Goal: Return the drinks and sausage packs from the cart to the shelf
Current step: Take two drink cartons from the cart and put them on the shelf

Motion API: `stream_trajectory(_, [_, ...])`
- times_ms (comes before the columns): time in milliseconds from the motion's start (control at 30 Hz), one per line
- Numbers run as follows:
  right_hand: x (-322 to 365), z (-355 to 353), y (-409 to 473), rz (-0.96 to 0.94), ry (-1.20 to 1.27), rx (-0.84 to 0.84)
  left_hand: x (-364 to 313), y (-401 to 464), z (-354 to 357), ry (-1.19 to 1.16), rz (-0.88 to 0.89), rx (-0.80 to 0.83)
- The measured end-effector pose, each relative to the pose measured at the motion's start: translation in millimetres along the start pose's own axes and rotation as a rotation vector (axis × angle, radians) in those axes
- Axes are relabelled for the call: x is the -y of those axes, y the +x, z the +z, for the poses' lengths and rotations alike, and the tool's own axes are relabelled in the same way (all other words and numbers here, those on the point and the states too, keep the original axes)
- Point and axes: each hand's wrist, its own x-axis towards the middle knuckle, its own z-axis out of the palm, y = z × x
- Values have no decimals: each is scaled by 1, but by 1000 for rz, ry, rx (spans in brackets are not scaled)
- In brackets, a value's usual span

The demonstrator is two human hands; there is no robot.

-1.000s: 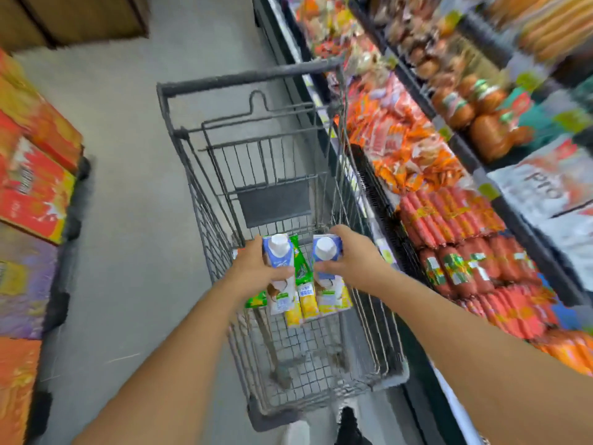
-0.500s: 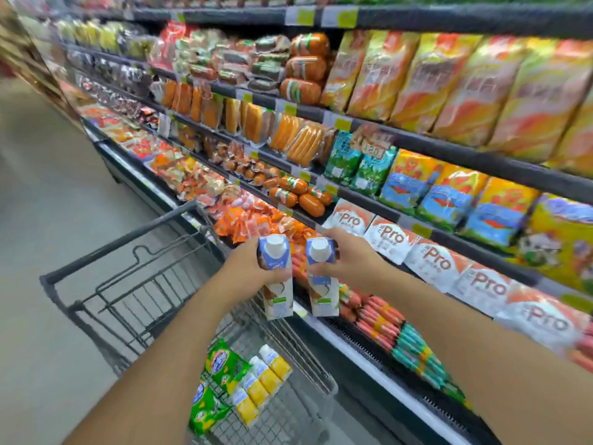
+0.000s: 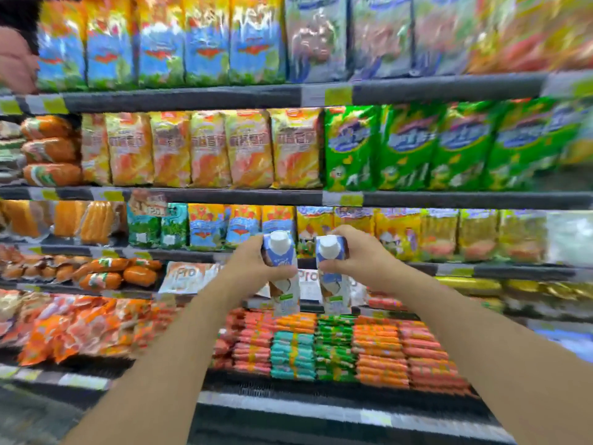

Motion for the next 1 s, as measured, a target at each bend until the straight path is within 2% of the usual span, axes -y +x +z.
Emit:
stream_trajectory(133, [-56, -80, -30, 58, -15, -98, -60, 34, 79, 22, 61, 113])
stream_trajectory(333, [-128, -187, -82, 140, 46, -208, -144, 66, 199, -5, 151, 162])
stream_trajectory(533, [-195, -285, -121, 203, -11, -346, -220, 91, 301, 5, 239, 240])
stream_trajectory(900, [-295, -420, -110, 282, -35, -546, -327, 187, 424, -84, 371, 355])
stream_trajectory(1000, [-310, -453, -96, 304, -75, -576, -353, 224, 445, -98, 394, 344])
